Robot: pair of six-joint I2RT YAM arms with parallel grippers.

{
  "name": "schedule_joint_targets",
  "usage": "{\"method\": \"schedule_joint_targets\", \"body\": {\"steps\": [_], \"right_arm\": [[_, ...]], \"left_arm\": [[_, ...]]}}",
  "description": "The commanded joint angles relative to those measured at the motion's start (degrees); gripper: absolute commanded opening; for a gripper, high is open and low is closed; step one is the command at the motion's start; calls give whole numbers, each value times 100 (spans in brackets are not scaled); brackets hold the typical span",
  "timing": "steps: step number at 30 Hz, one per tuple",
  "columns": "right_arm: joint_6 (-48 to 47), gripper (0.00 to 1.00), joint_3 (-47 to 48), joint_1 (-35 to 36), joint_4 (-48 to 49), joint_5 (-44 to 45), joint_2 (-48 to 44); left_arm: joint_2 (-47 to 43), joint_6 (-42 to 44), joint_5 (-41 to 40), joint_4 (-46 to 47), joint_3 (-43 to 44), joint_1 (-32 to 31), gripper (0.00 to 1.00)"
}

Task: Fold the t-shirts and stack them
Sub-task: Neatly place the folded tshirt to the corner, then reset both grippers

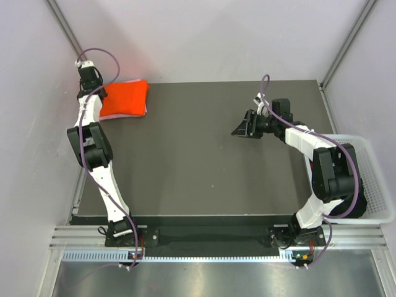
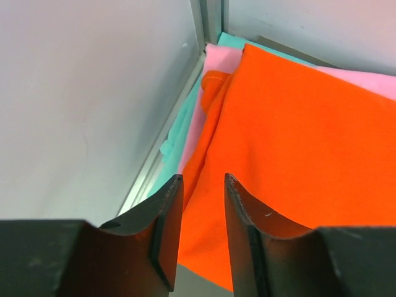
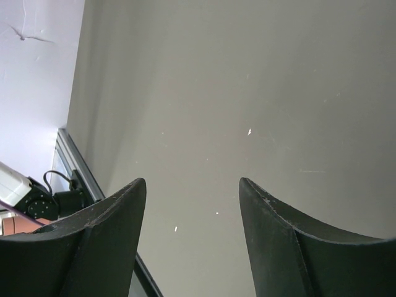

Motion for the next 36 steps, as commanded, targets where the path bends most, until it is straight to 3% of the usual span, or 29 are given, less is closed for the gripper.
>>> {"method": "schedule_joint_targets", "body": {"steps": [1,9,14,21,23,25,26,27,28,30,32,33,35,36], "right_arm": [[-143,63,58,-48,150,-47,-93],[-134,63,14,-48,177,-91,-154],[-213,63,128,-48,-59,-38,-225],[-336,64,488,-48,-912,401,-550],[-301,69,506,-39,-1175,585,-804],[-319,93,506,-13,-1378,709,-1128],[-388,99,506,-4,-1614,753,-1243],[-433,100,515,13,-1738,823,-1392],[-468,100,515,13,-1861,919,-1655],[-512,100,515,13,-2160,1200,-1928],[-495,100,471,13,-2337,1429,-2333],[-468,100,366,5,-2354,1473,-2465],[-398,100,173,22,-2407,1675,-3017],[-363,100,120,13,-2442,1780,-3020]], "left_arm": [[-342,-248,164,-222,-48,19,37],[175,-432,-160,-494,-303,27,35],[405,-565,-599,-916,-6,54,36],[-410,-898,-592,-1294,171,28,38],[-745,-1134,-285,-1391,-100,45,40],[-1334,-1224,775,-1252,-773,28,40],[-1518,-1442,1250,-1172,-1004,19,40],[-1894,-1522,2299,-1111,-1276,-7,39],[-2098,-1636,2666,-1075,-1836,-129,38],[-2833,-1681,3151,-725,-2515,-419,49],[-3337,-1376,3197,-496,-3386,-1191,52],[-3705,-1295,3032,-652,-3536,-1499,63],[-4128,-1198,3073,-784,-3879,-2543,99],[-4296,-1293,3135,-733,-3985,-2548,99]]}}
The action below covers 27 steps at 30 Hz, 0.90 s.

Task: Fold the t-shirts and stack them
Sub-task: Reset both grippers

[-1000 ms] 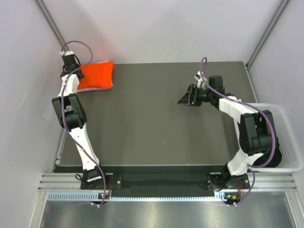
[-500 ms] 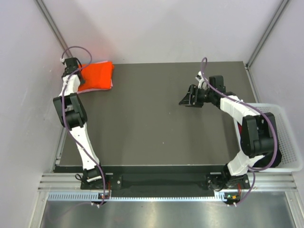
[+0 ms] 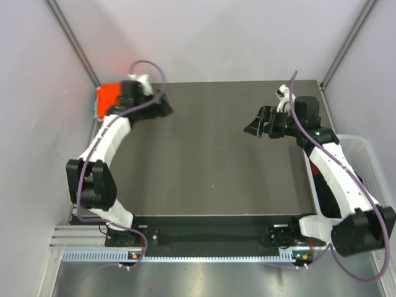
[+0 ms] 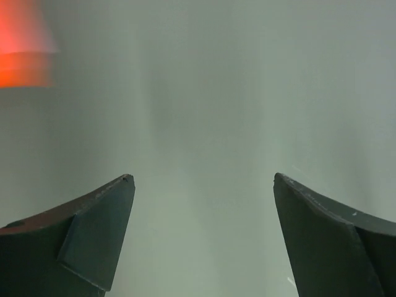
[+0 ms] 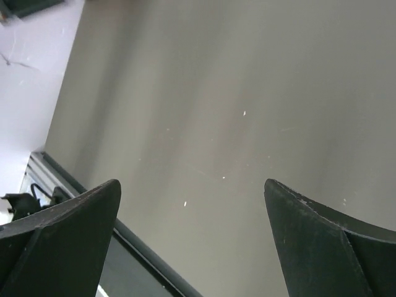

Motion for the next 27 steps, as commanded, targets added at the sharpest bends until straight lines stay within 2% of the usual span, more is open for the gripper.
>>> {"method": "schedule_joint_targets", "body": {"steps": [1,3,6,10,15,27], "right_arm": [[13,100,-127,18,-300,650,-704],[92,100,-277,9,-397,828,-1029],[233,100,-505,9,-380,942,-1434],[461,100,-760,9,-301,1091,-1892],[620,100,-1015,0,-28,1180,-2288],[620,100,-1024,0,7,1435,-2288]], "left_arm": [[-762,4,785,327,-671,-1143,99],[-1342,-145,1076,513,-963,-1618,99],[-2072,-356,1217,1048,-1605,-1971,99],[-2854,-638,1244,1392,-2220,-2061,99],[-3234,-691,1094,1515,-2520,-2069,99],[-3286,-656,1155,1375,-2415,-2069,99]]}}
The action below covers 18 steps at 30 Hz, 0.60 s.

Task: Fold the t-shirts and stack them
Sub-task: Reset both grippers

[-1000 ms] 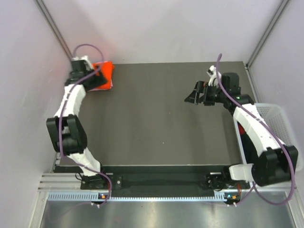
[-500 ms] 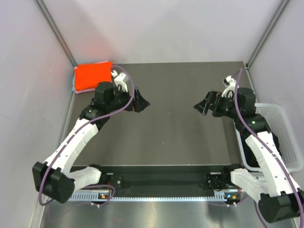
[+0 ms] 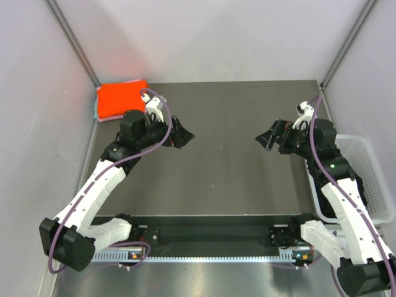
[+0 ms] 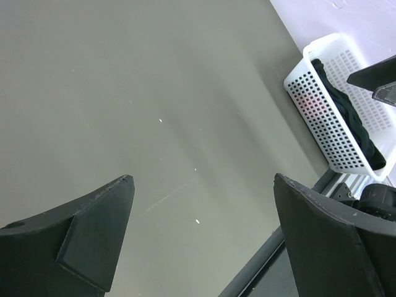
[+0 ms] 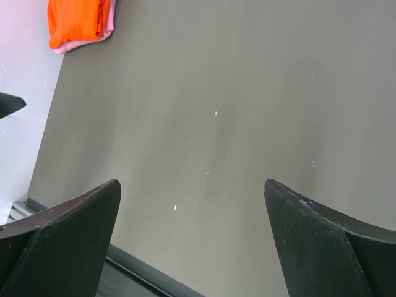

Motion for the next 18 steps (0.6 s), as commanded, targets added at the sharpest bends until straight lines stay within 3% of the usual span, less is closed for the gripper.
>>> {"method": "schedule_joint_targets", "body": {"steps": [1,18], "right_arm": [[32,100,27,7,243,141,-50],[50,100,-140,7,278,317,-120]], "left_arm": [[-95,-15,65,293,33,9,99],[-175,-33,82,249,25,1,99]]}}
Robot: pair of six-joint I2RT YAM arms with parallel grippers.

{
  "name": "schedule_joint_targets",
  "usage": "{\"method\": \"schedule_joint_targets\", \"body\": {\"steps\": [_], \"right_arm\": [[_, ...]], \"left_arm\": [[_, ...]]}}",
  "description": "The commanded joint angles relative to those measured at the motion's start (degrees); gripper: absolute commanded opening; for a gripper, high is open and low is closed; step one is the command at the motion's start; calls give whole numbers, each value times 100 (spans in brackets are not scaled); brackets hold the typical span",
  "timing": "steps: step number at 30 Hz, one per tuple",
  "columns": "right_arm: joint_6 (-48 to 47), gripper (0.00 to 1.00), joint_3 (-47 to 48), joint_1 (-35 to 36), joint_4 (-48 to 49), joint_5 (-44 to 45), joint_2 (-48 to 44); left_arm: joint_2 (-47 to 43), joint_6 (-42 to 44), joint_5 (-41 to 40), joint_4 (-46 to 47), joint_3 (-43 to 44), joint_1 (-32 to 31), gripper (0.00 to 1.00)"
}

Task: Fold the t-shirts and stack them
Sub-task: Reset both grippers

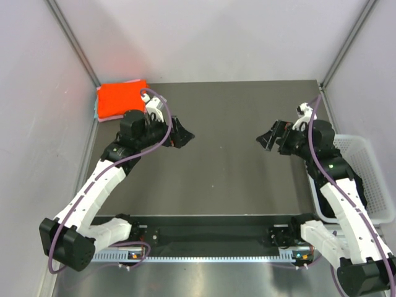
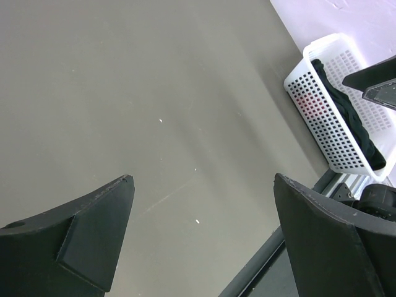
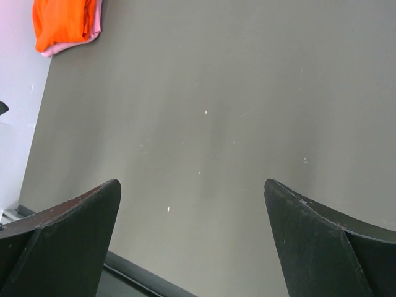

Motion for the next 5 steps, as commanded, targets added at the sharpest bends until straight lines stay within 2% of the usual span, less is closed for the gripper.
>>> {"method": "schedule_joint_targets", "body": {"steps": [1,5], "right_arm": [[32,100,-31,-2,285,116,-134],[50,100,-49,-2,338,116,-178]], "left_arm": [[-172,-31,67,249,16,1,99],[-173,-66,93,284,16,1,99]]}}
